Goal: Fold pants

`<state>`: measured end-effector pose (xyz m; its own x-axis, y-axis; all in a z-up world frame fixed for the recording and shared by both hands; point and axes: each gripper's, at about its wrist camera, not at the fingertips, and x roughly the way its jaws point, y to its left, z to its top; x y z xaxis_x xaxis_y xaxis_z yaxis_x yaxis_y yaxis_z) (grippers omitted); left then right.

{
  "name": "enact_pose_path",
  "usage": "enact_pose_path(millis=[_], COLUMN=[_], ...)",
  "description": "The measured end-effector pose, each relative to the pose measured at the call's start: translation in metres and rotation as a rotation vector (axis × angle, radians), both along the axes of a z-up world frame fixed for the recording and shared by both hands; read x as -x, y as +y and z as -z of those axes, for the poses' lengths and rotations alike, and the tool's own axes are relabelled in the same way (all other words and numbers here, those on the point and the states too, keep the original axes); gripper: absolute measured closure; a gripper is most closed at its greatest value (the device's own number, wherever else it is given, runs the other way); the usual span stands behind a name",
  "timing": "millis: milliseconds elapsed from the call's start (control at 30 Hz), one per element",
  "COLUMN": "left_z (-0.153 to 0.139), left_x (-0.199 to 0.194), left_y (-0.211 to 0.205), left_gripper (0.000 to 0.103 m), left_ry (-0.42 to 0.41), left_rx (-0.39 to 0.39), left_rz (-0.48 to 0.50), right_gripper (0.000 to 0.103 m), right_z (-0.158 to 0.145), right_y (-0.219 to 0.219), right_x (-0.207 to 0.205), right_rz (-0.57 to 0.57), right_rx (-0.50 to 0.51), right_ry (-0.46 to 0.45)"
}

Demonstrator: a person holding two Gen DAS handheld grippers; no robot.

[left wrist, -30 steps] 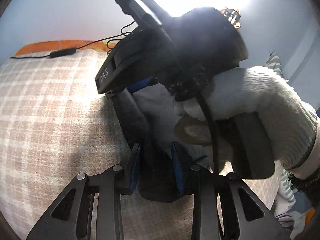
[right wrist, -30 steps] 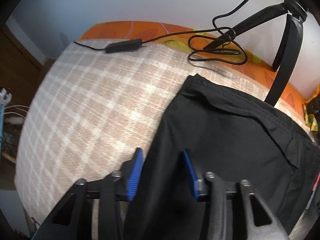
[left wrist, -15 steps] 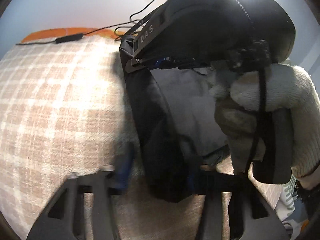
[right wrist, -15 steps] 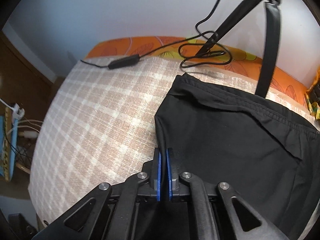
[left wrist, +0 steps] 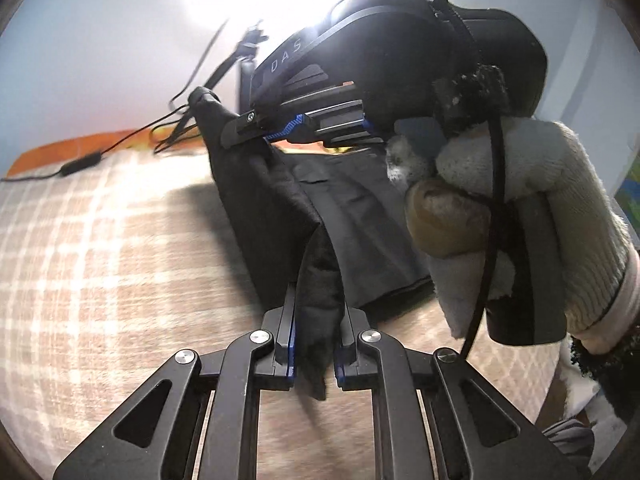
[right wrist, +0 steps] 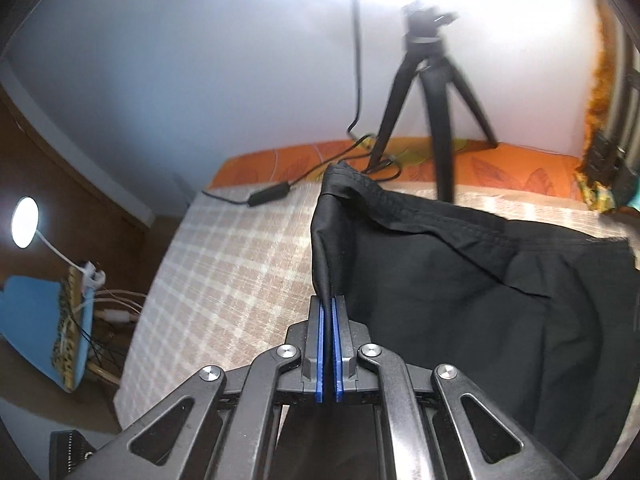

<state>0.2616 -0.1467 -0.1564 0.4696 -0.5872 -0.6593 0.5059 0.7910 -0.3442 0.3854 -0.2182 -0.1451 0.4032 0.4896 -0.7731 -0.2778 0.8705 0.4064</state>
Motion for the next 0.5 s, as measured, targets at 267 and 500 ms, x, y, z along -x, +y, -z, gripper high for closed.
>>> enact_pose_path(millis=[267, 500], left_z=[-0.016, -0.025], left_x=[0.008, 0.02], left_y=[-0.007, 0.023], left_gripper=[0.064, 0.061], left_ry=[0.017, -0.04], left_rx=[0.017, 0.009], left_rz=[0.1, 0.051], right_gripper=[0.102, 0.102], right_z=[-0.016, -0.011], right_y=[-0.064, -0.119], right_x=[0.013, 0.017], right_rz=[0.082, 0.16], right_rx=[-0.09, -0.124], right_ry=[-0.032, -0.039])
